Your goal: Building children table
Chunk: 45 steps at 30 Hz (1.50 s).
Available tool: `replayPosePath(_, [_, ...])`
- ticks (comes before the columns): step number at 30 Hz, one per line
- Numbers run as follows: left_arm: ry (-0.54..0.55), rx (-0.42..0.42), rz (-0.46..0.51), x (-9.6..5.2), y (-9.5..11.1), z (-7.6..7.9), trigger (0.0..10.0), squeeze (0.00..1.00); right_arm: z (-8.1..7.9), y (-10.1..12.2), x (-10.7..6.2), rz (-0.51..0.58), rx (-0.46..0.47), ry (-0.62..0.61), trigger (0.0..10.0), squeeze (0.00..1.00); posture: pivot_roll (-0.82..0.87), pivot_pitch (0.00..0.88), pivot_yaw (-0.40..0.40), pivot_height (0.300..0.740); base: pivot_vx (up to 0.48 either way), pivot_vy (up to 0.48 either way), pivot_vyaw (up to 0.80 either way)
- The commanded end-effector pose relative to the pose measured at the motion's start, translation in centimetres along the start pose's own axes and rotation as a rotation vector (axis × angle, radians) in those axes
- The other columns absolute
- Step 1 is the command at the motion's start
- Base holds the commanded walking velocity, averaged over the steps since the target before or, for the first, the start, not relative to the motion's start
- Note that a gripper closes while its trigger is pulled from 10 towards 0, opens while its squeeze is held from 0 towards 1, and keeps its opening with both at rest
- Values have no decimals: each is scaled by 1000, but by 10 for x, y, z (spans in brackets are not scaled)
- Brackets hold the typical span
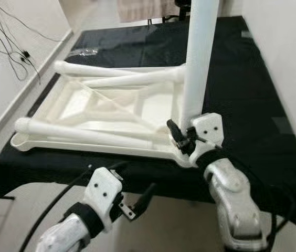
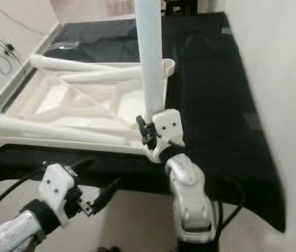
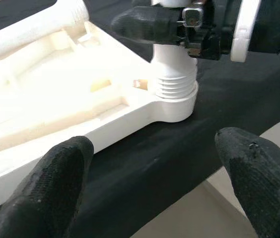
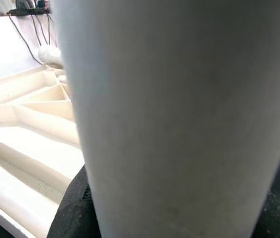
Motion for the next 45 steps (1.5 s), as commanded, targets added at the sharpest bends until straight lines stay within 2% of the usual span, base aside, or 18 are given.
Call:
replayPosePath(1, [-15, -16, -8, 1, -5, 2, 10000, 0, 10, -57, -4, -279, 24, -53, 0, 0, -10, 242, 98, 740, 0, 0, 0])
replayPosePath(2, [-14, -16, -6, 3, -6, 1, 10000, 0, 10, -56, -1, -271, 4, -50, 3569, 0, -19, 236, 97, 740, 0, 0, 0])
replayPosePath(3, [-12, -17, -6, 5, -7, 0, 10000, 0, 11, -56, 2, -271, -1, -51, 10000, 0, -23, 230, 97, 740, 0, 0, 0])
replayPosePath(6, [-10, -18, -6, 6, -8, 0, 10000, 0, 12, -56, 4, -271, -3, -51, 10000, 0, -23, 229, 97, 740, 0, 0, 0])
replayPosePath(7, [-7, -17, -6, 7, -9, -1, 10000, 0, 10, -53, 8, -246, 24, -12, 10000, 1000, -18, 220, 94, 740, 0, 0, 0])
replayPosePath(10, [-6, -15, -7, 7, -10, -2, 10000, 0, 8, -50, 12, -217, 56, 36, 10000, 1000, -18, 219, 94, 740, 0, 0, 0])
replayPosePath(11, [-1, -12, -7, 8, -12, -3, 10000, 0, 1, -38, 19, -159, 109, 147, 10000, 988, -16, 209, 92, 740, 0, 0, 0])
replayPosePath(13, [2, -10, -9, 9, -13, -4, 10000, 0, -3, -29, 24, -118, 141, 223, 10000, 988, -12, 201, 90, 740, 0, 0, 0])
replayPosePath(14, [7, -6, -9, 11, -15, -6, 10000, 0, -8, -22, 29, -109, 181, 365, 10000, 0, -13, 194, 87, 740, 0, 0, 0])
replayPosePath(16, [11, -3, -10, 13, -17, -7, 10000, 0, -10, -18, 34, -104, 163, 490, 10000, 0, -9, 179, 82, 740, 0, 0, 0])
replayPosePath(19, [14, -1, -8, 14, -18, -7, 10000, 0, -10, -16, 38, -109, 143, 562, 10000, 0, -9, 179, 82, 740, 0, 0, 0])
replayPosePath(23, [27, 7, -7, 18, -23, -10, 10000, 0, 4, 1, 67, -94, 52, 730, 10000, 0, 16, 151, 69, 740, 0, 0, 0])
replayPosePath(40, [47, 22, 0, 21, -28, -12, 10000, 0, 16, 28, 98, -106, -35, 787, 10000, 0, 42, 132, 52, 740, 0, 0, 0])
replayPosePath(41, [47, 24, 2, 21, -29, -11, 10000, 0, 18, 28, 99, -114, -28, 801, 6627, 0, 42, 130, 52, 740, 0, 0, 0])
replayPosePath(42, [47, 24, 3, 21, -29, -11, 10000, 0, 19, 28, 100, -118, -23, 811, 6627, 0, 42, 130, 52, 740, 0, 0, 0])
replayPosePath(43, [46, 23, 5, 21, -29, -11, 10000, 0, 20, 28, 100, -123, -20, 819, 4431, 0, 44, 130, 52, 740, 0, 0, 0])
replayPosePath(44, [46, 15, 9, 20, -29, -11, 10000, 0, 22, 28, 100, -127, -18, 827, 0, 0, 44, 130, 52, 740, 0, 0, 0])
replayPosePath(45, [46, 15, 9, 20, -29, -11, 10000, 0, 22, 28, 100, -127, -18, 827, 0, 0, 44, 130, 52, 740, 0, 0, 0])
Point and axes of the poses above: a point about 5 cm out from each wrist's last joint towards the gripper, its own x axis pointing out of the wrist towards the gripper, its own y axis along the axis of the wrist's last joint, z = x × y, the point moved 2 cm from there along x, pointing out of the wrist towards the gripper, and after that the axes turned 9 degrees about x, right-handed, at the moved point
